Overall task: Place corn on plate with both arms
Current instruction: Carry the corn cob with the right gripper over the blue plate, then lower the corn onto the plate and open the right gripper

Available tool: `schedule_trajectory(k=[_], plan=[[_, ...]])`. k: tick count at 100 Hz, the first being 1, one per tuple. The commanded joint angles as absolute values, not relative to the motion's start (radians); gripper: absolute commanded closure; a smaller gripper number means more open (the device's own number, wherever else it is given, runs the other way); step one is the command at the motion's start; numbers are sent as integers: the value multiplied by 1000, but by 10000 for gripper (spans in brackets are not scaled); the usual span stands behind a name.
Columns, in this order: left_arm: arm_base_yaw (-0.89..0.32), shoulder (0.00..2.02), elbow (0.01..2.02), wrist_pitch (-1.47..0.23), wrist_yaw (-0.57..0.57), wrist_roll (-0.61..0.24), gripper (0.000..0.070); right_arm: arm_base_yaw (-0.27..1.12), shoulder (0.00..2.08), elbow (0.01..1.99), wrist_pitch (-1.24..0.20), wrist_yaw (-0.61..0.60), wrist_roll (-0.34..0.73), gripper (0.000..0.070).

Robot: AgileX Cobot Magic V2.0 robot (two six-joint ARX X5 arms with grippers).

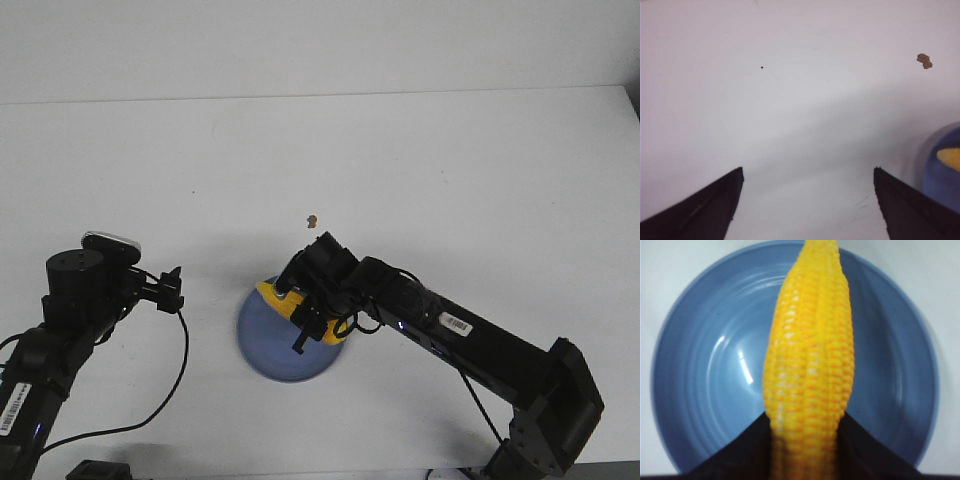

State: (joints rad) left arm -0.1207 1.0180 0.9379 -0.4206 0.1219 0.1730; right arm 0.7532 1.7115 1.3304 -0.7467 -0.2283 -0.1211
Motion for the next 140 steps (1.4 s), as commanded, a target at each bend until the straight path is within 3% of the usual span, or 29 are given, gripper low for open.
schedule_trajectory(k=[1, 18, 37, 50, 62, 68, 110, 140], plan=[[-123, 1025, 953, -418, 120, 170, 156, 766, 1714, 1341, -732, -227, -104, 633], [-123, 1025, 953, -418, 120, 170, 156, 767, 1714, 1341, -736, -228, -98, 594], [-123, 1025, 953, -417, 120, 170, 156, 767, 1714, 1341, -737, -228, -78, 413], [-123, 1025, 953, -417, 120, 170, 156, 767, 1714, 1341, -738, -227, -72, 385], [-123, 1025, 953, -418, 120, 168, 156, 767, 1714, 1341, -738, -224, -53, 236], [-123, 1025, 953, -418, 120, 167, 156, 767, 1714, 1341, -738, -215, -49, 201], [-123, 1025, 953, -417, 120, 167, 156, 755, 1702, 1341, -726, -205, -29, 197], [-123, 1025, 953, -410, 120, 168, 159, 577, 1533, 1341, -696, -202, -30, 198]])
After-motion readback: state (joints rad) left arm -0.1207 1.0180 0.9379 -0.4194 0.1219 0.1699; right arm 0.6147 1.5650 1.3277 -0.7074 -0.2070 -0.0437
